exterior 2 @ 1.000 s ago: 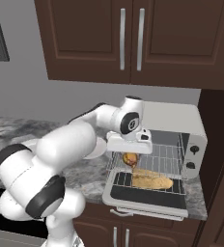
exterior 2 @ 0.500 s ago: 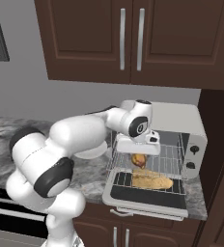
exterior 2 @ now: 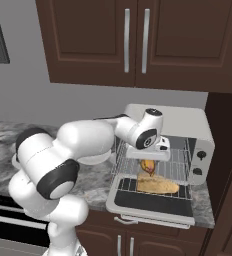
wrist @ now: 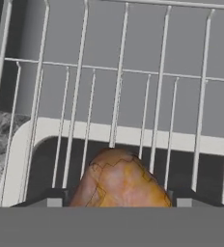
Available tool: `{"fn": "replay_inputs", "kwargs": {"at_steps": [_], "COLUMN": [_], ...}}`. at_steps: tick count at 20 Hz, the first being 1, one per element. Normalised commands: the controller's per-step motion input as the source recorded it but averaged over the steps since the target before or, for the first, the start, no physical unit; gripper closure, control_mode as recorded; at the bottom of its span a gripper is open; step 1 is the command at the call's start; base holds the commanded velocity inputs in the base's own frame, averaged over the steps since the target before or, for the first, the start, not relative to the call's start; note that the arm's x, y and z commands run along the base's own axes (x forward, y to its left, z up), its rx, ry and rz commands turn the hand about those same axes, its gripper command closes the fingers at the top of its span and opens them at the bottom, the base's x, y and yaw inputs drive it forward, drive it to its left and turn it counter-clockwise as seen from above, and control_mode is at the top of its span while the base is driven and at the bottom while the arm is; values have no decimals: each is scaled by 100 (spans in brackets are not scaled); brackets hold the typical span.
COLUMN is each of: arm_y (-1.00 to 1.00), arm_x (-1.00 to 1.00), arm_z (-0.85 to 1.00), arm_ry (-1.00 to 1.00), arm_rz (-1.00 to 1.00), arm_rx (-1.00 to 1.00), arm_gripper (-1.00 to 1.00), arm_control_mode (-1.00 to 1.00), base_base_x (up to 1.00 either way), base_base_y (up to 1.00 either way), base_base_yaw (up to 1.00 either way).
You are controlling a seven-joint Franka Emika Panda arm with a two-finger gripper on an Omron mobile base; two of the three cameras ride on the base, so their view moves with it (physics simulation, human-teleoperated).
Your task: Open the toaster oven door. Place the baguette on the bottom rack in the toaster oven and place the chicken drumstick on the top rack.
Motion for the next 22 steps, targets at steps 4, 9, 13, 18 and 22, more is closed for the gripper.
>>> {"fn": "replay_inputs", "kwargs": {"at_steps": [4,9,13,18,22], "arm_y": [-4,-3,-4,-8,-4], "arm_x": [9,-5,0,0,-1], "arm_z": [-17,-27,-23,-6,0], "arm_ry": [-4,-5,-2,-4,-7], "arm_rz": [0,0,0,0,0], "arm_rx": [0,0,0,0,0], "arm_gripper": [100,100,-100,-100,-100], "arm_control_mode": [-100,-100,-100,-100,-100], "base_base_x": [0,0,0,0,0], "base_base_y": [0,0,0,0,0], "base_base_yaw": [0,0,0,0,0]}}
